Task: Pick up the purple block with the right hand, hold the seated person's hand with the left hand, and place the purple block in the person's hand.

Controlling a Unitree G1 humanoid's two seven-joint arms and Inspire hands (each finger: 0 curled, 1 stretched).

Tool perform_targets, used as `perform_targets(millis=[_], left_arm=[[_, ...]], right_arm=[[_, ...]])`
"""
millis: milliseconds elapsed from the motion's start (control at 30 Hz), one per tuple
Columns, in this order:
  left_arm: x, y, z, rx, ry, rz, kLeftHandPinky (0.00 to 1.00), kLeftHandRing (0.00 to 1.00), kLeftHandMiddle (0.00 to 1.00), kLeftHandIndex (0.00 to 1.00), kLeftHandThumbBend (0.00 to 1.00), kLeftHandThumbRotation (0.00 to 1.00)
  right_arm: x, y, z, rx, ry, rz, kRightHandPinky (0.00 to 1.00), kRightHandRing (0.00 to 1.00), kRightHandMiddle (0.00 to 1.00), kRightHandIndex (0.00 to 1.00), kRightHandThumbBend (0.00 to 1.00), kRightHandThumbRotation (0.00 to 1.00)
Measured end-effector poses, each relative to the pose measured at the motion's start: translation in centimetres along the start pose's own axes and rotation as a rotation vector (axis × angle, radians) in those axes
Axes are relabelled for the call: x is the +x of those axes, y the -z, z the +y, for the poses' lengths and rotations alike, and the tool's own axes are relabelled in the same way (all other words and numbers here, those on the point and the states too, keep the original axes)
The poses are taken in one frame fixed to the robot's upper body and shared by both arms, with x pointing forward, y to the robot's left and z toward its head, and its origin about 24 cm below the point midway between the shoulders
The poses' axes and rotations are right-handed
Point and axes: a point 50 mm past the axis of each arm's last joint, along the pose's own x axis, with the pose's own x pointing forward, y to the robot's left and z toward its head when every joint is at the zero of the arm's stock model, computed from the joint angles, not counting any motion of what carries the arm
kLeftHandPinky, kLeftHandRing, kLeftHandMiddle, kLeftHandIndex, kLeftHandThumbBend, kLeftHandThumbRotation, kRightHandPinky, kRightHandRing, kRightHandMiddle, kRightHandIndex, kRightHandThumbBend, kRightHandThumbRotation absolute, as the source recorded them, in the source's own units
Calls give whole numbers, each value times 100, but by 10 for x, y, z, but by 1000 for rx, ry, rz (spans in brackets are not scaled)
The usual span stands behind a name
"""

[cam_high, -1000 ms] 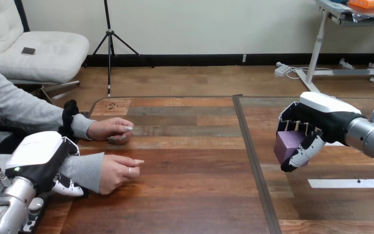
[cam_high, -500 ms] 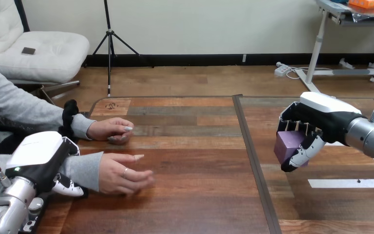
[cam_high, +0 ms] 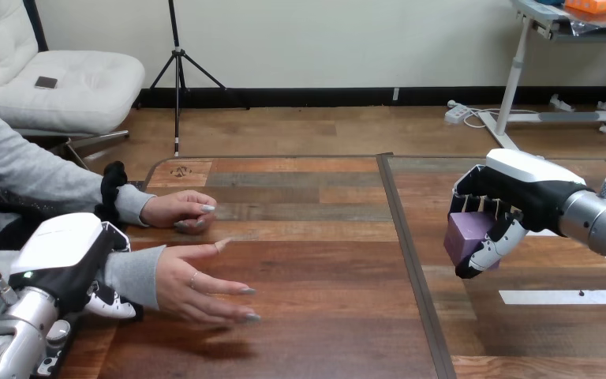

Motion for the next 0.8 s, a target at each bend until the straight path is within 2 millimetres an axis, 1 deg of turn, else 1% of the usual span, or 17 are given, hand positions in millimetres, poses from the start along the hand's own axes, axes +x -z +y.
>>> perform_targets(millis=[300, 600, 800], left_arm=[[-4, -1, -1, -8, -14, -11, 15, 21, 28, 28, 80, 0], [-10, -7, 1, -43, -45, -36, 15, 20, 27, 27, 83, 0], [-11, -12, 5, -55, -57, -60, 15, 20, 27, 27, 83, 0]], right_arm=[[0, 0, 0, 0, 0, 0, 36, 41, 46, 45, 79, 0], [0, 0, 0, 1, 10, 2, 36, 41, 46, 44, 80, 0], [0, 1, 2, 8, 22, 8, 38, 42, 46, 44, 79, 0]])
